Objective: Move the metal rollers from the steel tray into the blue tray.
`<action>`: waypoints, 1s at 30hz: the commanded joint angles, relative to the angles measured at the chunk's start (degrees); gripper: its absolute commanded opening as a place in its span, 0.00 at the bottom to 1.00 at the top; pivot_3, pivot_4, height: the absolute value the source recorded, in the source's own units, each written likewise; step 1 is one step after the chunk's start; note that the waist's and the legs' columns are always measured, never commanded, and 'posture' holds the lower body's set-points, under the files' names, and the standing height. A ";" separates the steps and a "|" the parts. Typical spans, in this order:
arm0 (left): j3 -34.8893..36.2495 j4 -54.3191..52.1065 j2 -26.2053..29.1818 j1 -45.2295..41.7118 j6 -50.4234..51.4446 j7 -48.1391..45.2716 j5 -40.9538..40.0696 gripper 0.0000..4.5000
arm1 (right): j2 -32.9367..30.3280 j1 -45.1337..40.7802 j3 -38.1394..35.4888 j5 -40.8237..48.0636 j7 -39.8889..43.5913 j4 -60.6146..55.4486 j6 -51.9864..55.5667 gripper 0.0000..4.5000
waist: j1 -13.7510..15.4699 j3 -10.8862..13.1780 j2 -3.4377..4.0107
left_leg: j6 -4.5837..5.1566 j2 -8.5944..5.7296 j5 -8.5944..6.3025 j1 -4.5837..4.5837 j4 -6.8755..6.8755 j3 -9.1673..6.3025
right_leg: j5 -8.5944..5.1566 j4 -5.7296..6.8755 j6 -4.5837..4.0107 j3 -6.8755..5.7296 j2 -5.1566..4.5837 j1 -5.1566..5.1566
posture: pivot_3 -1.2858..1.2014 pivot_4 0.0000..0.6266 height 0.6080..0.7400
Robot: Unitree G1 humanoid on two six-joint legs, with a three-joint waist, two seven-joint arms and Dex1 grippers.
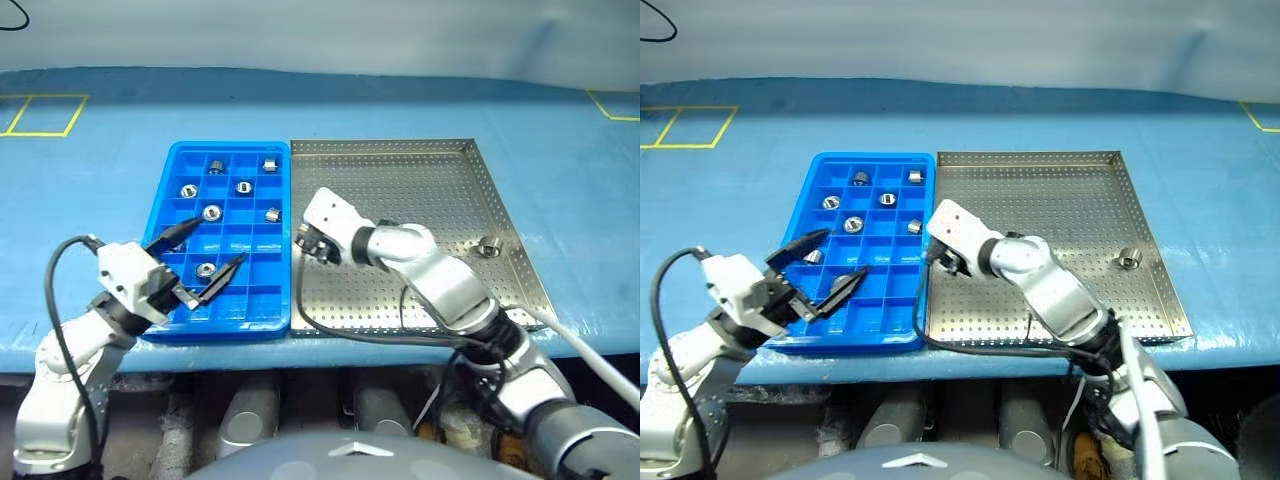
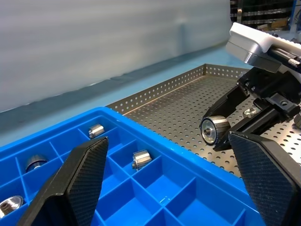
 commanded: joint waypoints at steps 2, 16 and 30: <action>3.68 -4.02 -0.11 2.18 -0.78 0.63 -2.22 1.00 | 5.11 -3.82 -2.16 -1.87 -4.10 4.01 -3.48 0.39 | 0.63 0.00 0.00 | -0.02 -0.02 0.02 0.02 -0.01 -0.06 | -0.03 0.01 -0.02 -0.07 0.00 0.03 | 0.61 0.24 1.00; 3.75 -5.42 -0.18 4.84 -0.47 1.79 -2.73 1.00 | 14.64 -7.52 -1.63 -1.93 -2.29 23.72 -14.58 0.39 | 1.60 0.00 0.01 | -0.26 0.00 0.17 0.16 -0.34 -0.10 | -0.06 0.05 -0.22 -0.09 0.13 -0.01 | 0.62 0.24 1.00; -0.42 -3.12 -2.28 9.13 -0.99 2.11 0.64 1.00 | 20.62 -8.89 -0.81 -3.37 0.01 31.89 -20.34 0.39 | 1.69 0.02 0.04 | -0.39 0.06 0.24 0.22 -0.42 -0.23 | -0.28 0.09 -0.13 -0.10 0.26 0.01 | 0.63 0.24 1.00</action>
